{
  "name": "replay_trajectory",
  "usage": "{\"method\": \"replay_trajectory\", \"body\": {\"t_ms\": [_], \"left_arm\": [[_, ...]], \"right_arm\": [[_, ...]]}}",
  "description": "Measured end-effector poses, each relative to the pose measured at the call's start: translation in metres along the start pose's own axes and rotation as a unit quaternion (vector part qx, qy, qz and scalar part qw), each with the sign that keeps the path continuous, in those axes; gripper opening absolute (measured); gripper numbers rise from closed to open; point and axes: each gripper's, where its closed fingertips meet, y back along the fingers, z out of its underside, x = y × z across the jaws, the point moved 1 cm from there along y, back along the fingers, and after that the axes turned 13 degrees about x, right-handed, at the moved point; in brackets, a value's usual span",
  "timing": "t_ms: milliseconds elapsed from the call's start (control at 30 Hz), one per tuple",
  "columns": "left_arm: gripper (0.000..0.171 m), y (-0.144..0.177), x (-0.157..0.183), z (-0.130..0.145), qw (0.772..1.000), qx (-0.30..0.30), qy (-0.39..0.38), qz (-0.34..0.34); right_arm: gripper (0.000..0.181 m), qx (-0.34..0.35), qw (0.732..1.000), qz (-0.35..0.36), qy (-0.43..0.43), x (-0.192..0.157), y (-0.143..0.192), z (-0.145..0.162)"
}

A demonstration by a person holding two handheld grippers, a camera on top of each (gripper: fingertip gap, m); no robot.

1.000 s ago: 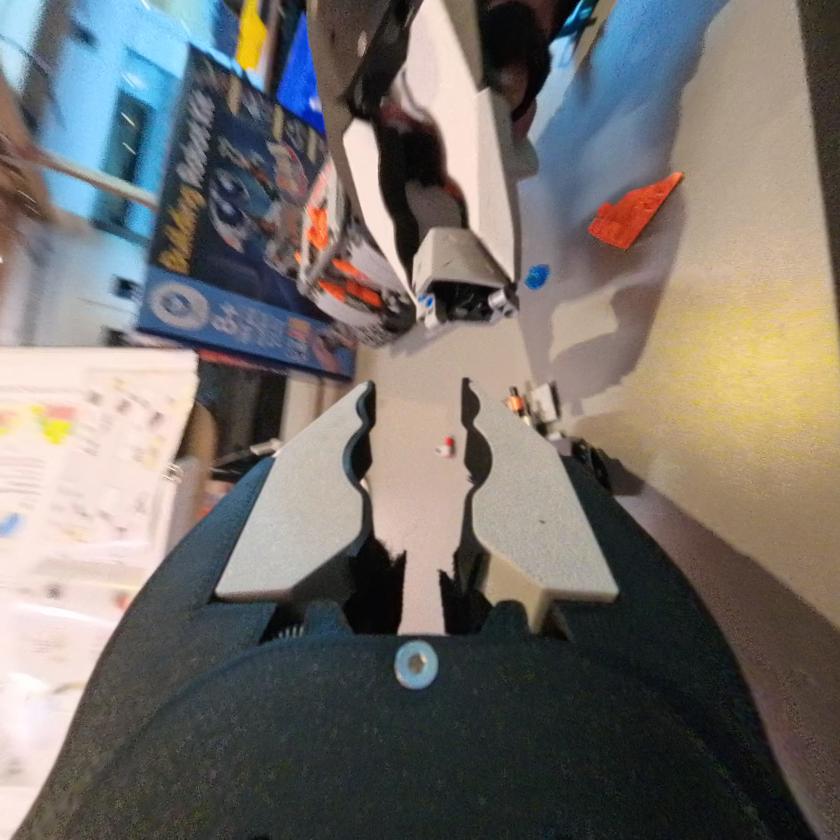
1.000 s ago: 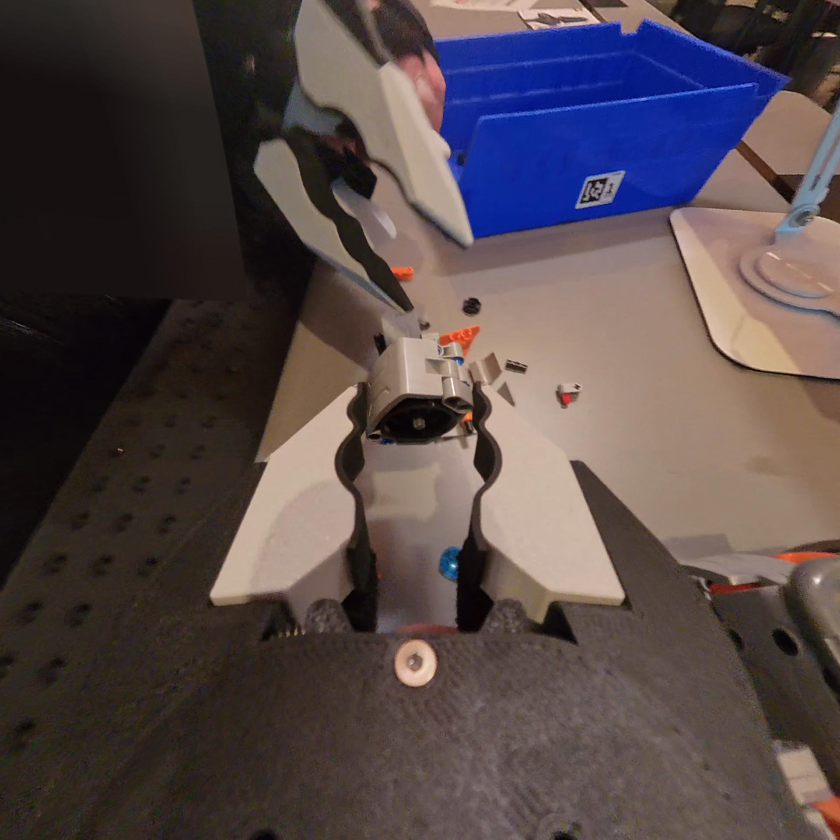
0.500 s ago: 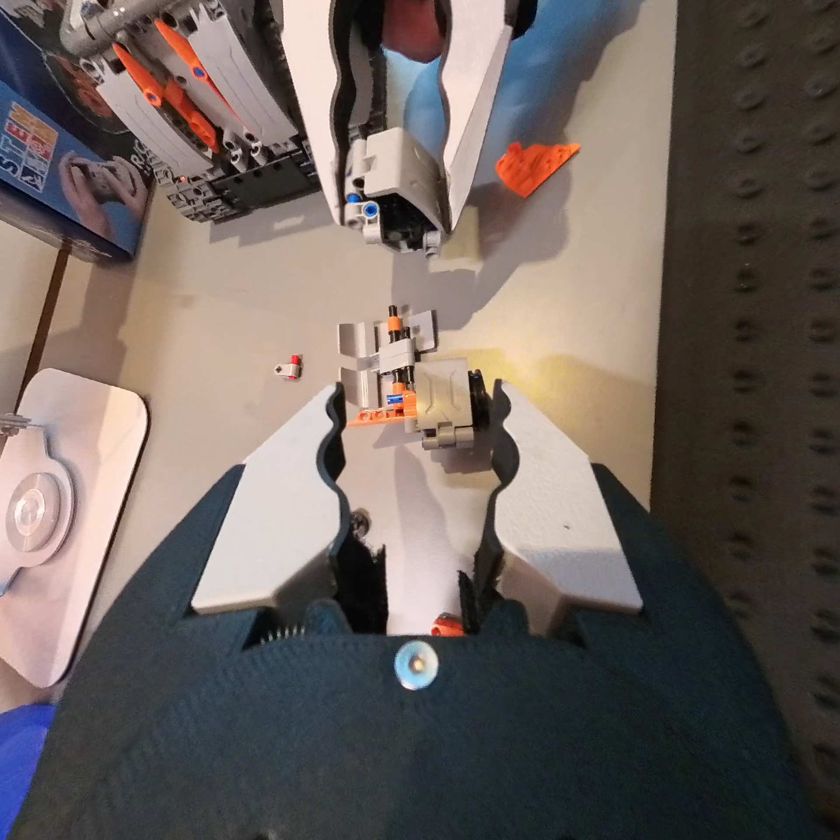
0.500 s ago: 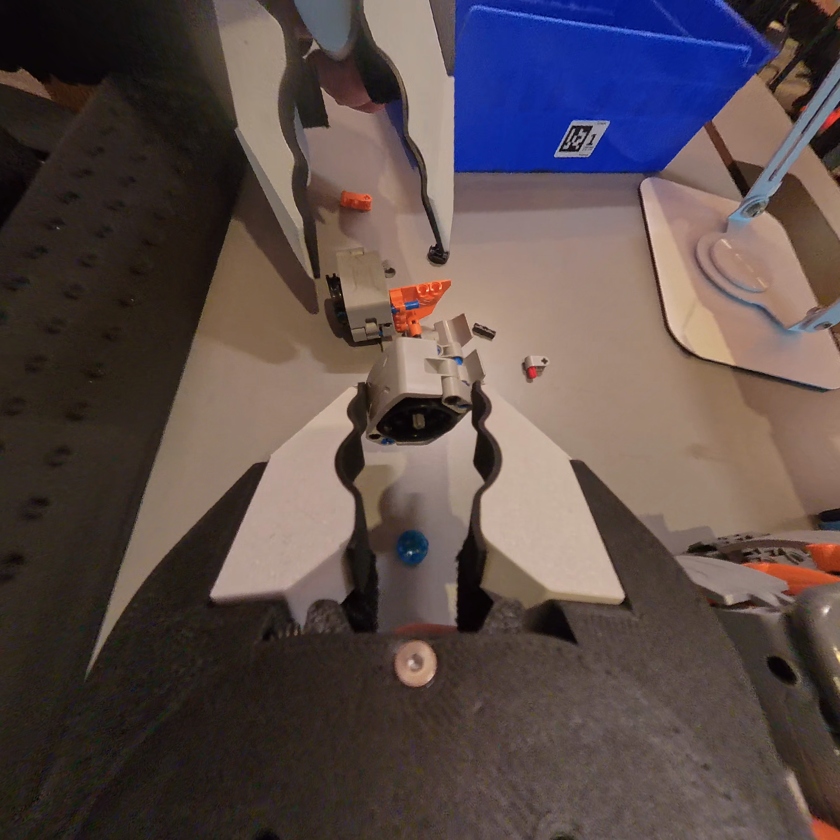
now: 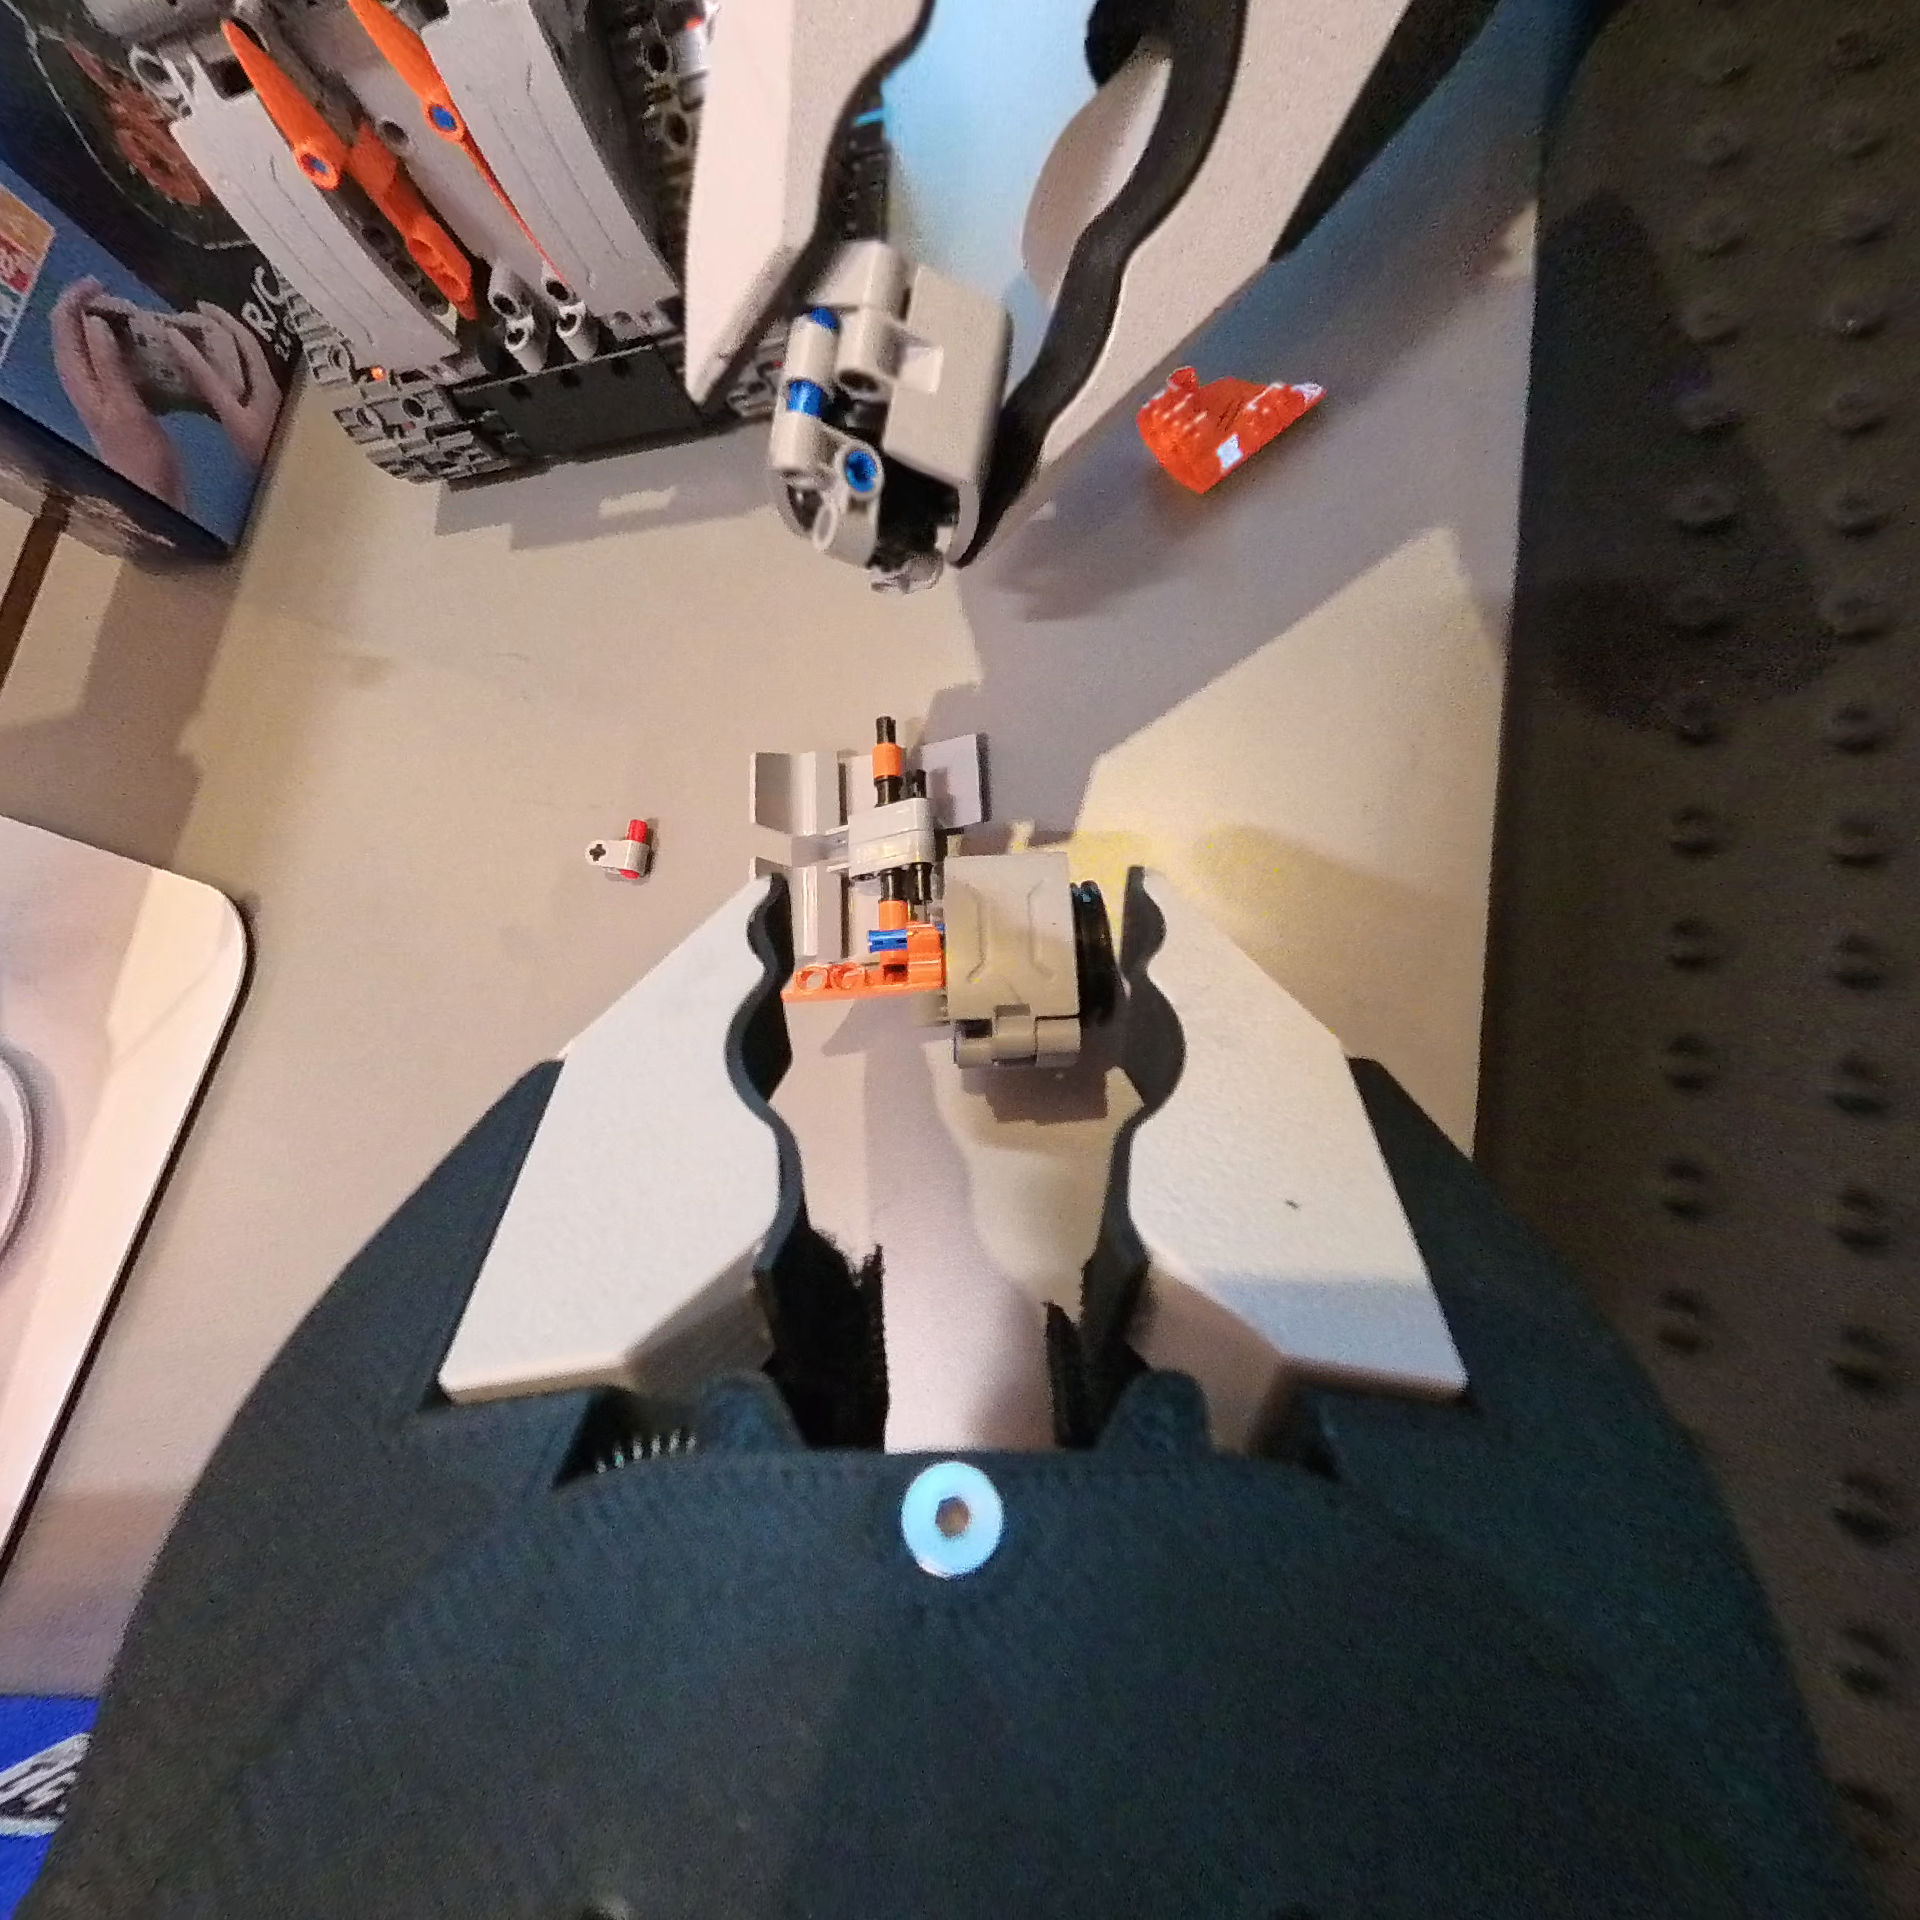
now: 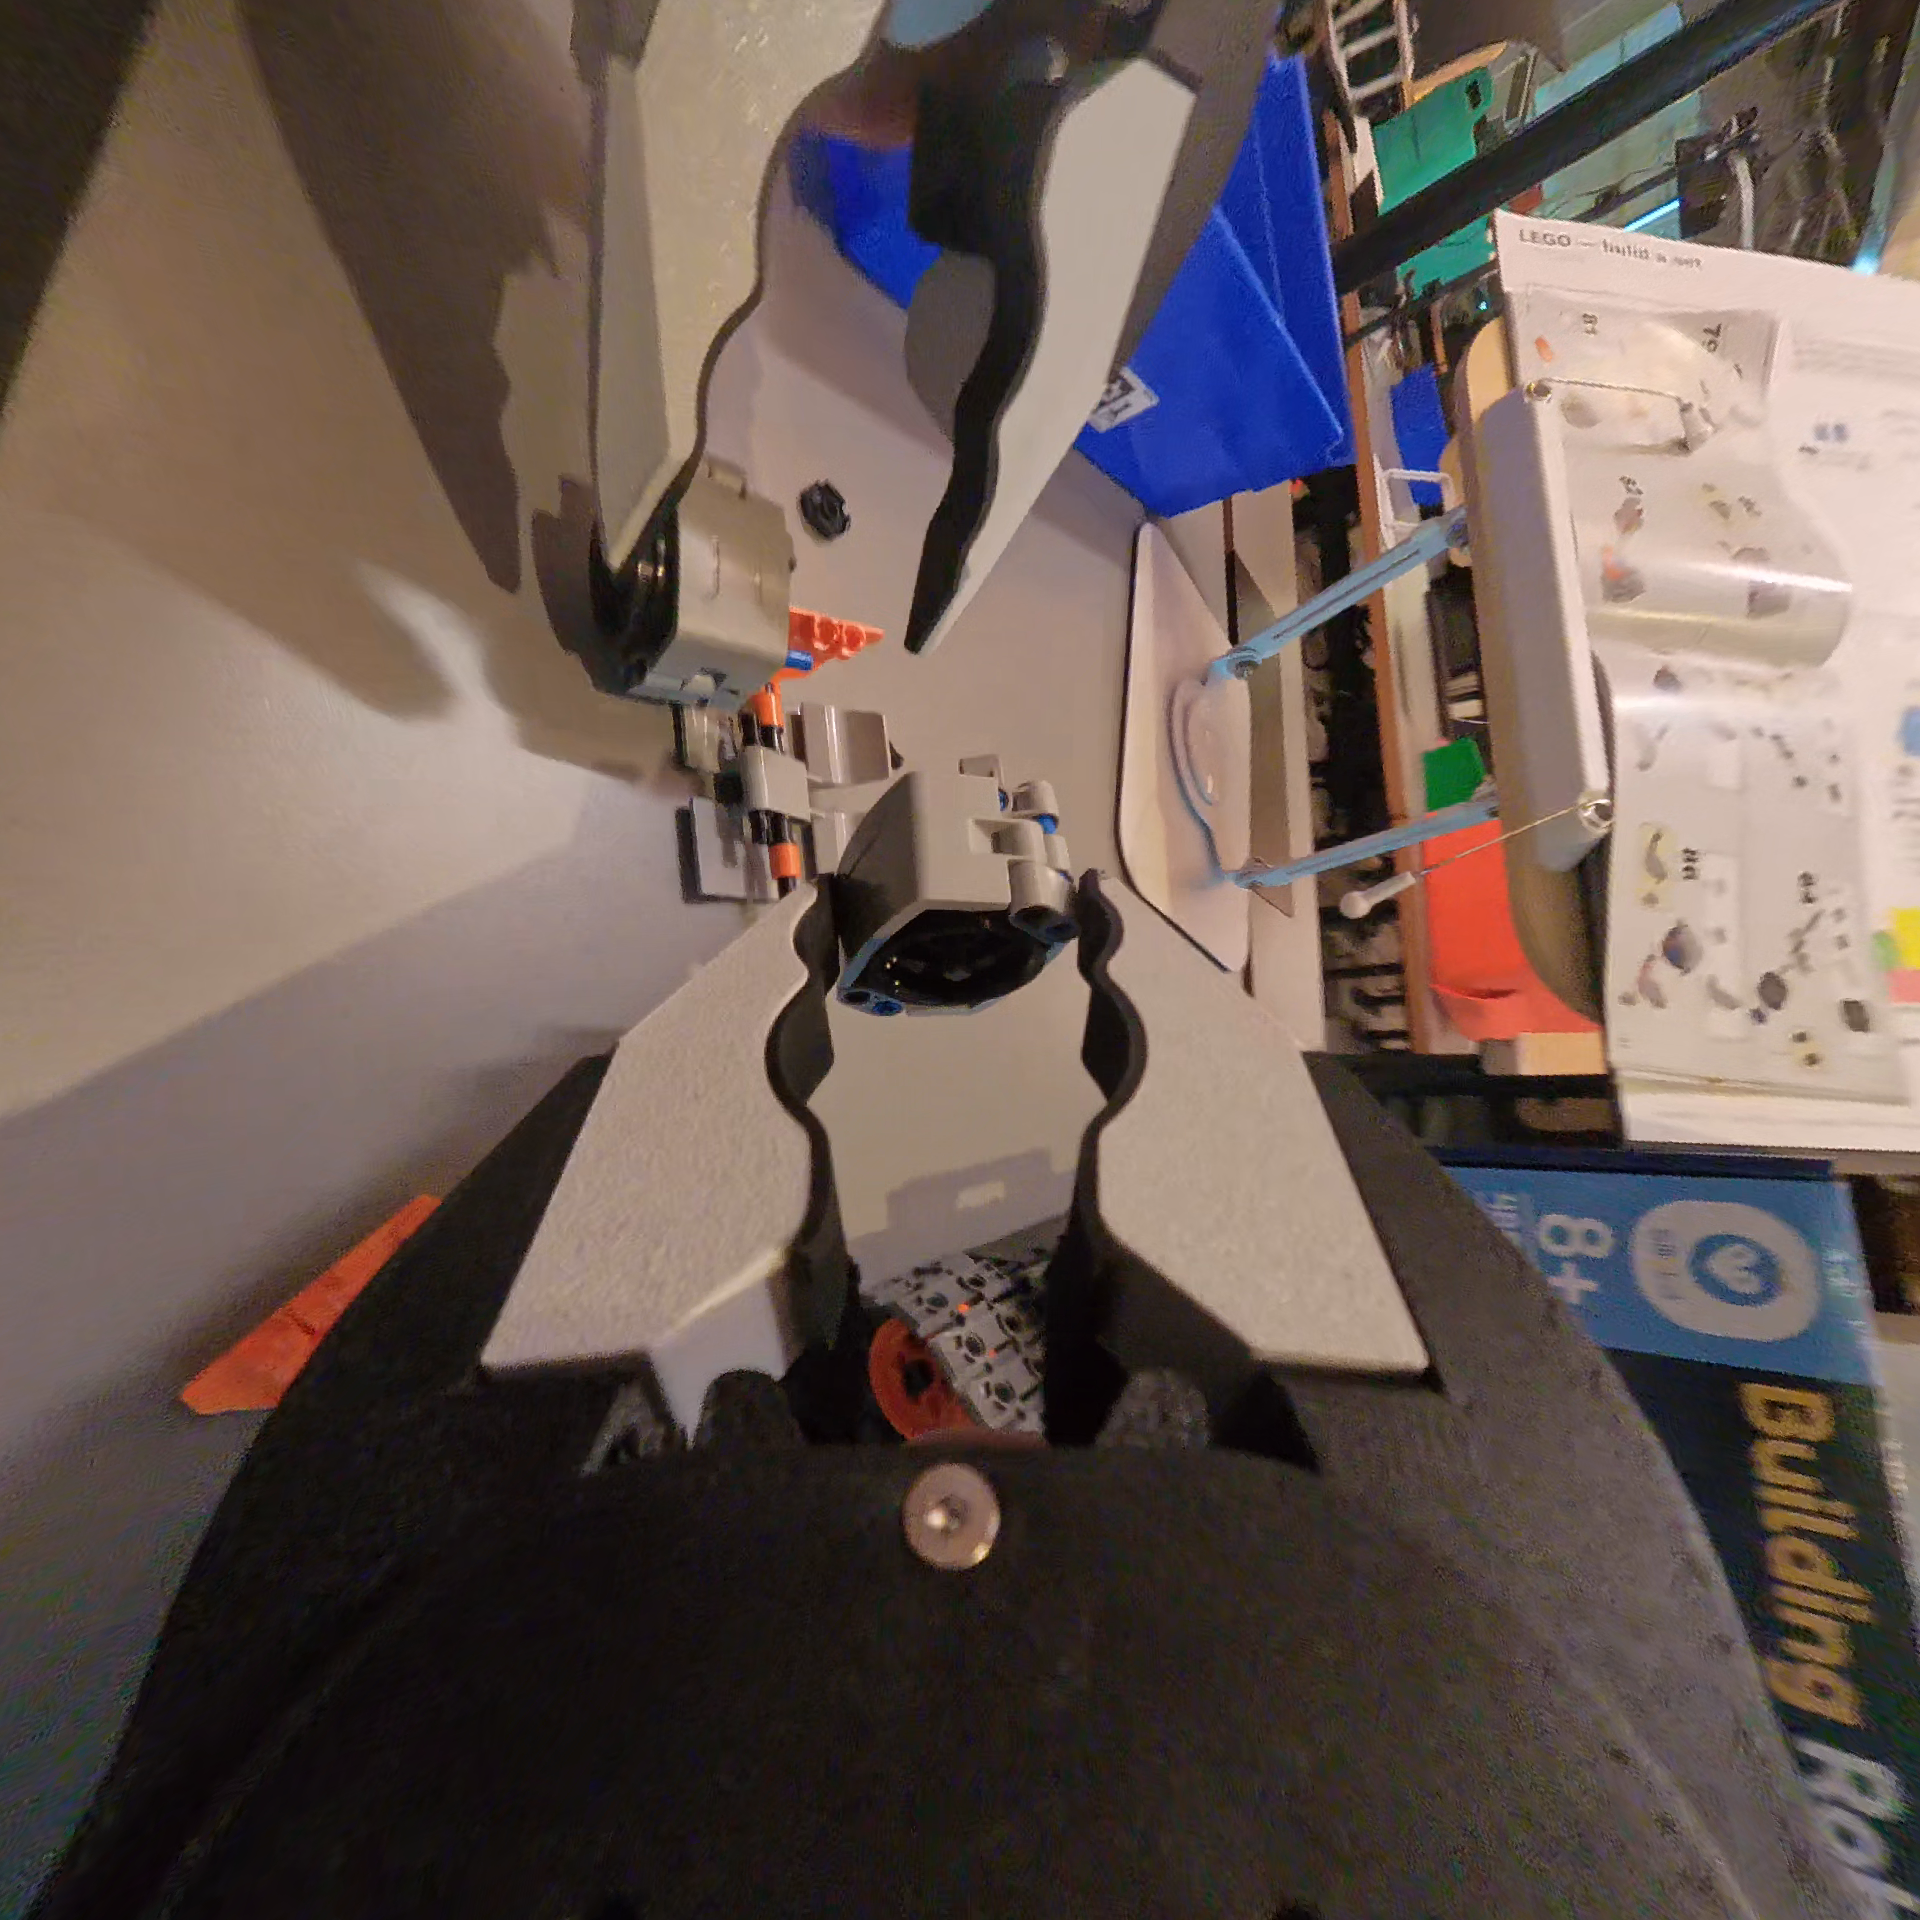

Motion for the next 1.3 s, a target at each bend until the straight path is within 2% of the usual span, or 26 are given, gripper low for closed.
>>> {"method": "replay_trajectory", "body": {"t_ms": [233, 500, 633, 867, 1067, 1300], "left_arm": [[0.073, 0.002, 0.012, 0.008, 0.999, -0.027, -0.003, 0.024], [0.067, 0.007, 0.014, 0.015, 0.999, -0.034, 0.0, 0.006], [0.064, 0.007, 0.01, 0.004, 1.0, -0.012, -0.004, -0.012], [0.066, 0.001, 0.005, -0.043, 0.996, 0.079, 0.014, -0.026], [0.06, -0.005, 0.007, -0.069, 0.987, 0.146, 0.06, 0.009], [0.045, -0.008, 0.009, -0.077, 0.98, 0.175, 0.083, 0.053]], "right_arm": [[0.044, -0.018, 0.999, 0.007, 0.042, -0.002, 0.0, -0.002], [0.044, -0.016, 1.0, 0.005, 0.023, -0.001, 0.001, 0.002], [0.044, -0.007, 0.999, 0.022, 0.029, 0.003, 0.002, -0.006], [0.044, 0.04, 0.997, 0.059, 0.025, 0.013, 0.006, -0.025], [0.044, 0.06, 0.996, 0.065, 0.029, 0.013, 0.009, -0.035], [0.043, 0.07, 0.995, 0.065, 0.028, 0.013, 0.01, -0.042]]}}
